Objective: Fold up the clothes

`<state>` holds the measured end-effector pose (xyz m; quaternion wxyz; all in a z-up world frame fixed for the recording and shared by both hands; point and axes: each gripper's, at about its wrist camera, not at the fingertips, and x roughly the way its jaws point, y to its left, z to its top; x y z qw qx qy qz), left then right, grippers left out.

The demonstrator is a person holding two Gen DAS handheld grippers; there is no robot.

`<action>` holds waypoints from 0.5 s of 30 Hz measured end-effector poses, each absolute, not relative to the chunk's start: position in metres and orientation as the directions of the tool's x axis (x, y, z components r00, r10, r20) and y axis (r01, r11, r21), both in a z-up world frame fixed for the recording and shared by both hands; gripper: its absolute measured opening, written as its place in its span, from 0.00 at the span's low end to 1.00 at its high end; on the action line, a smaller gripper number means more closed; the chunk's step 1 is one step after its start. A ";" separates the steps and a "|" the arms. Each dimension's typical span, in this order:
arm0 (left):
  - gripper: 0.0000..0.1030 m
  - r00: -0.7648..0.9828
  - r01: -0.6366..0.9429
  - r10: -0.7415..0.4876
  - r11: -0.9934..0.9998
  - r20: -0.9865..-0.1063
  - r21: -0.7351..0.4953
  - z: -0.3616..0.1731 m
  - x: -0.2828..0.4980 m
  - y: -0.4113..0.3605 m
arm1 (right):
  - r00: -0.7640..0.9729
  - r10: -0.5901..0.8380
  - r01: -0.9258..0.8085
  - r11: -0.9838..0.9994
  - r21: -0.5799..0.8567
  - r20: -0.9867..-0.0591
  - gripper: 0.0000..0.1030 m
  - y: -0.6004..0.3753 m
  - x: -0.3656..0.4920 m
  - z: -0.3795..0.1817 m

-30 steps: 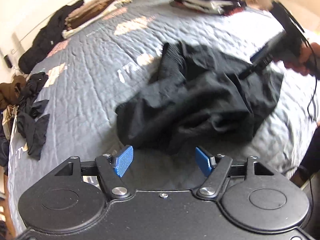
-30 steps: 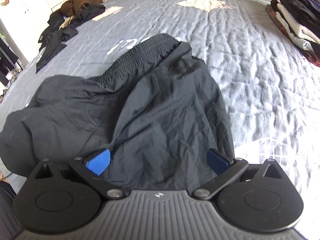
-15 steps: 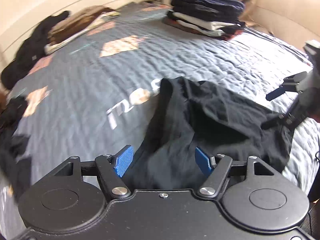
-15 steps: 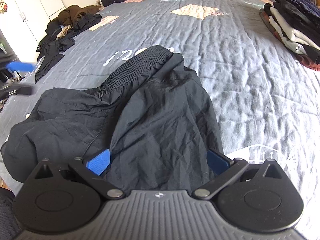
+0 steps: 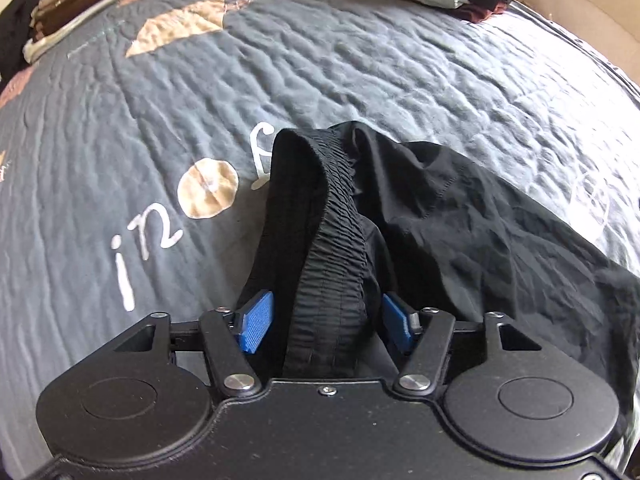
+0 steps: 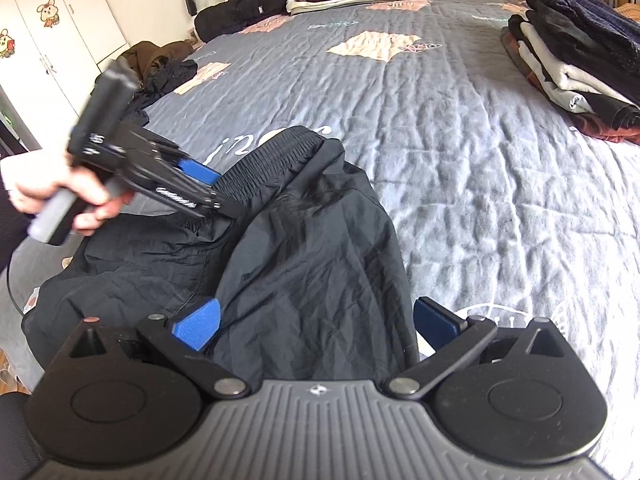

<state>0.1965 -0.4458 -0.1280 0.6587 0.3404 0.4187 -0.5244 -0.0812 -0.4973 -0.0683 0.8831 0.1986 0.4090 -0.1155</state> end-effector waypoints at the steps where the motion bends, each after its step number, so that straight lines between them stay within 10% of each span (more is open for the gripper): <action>1: 0.32 0.089 0.977 -0.403 0.212 -0.911 0.002 -0.130 0.196 -0.448 | 0.638 -0.042 0.370 0.892 0.259 -0.769 1.00 -0.499 -0.082 -0.069; 15: 0.10 0.347 0.934 -0.478 0.251 -0.807 0.252 -0.069 0.214 -0.531 | 0.659 -0.048 0.405 0.864 0.300 -0.751 1.00 -0.517 -0.103 -0.067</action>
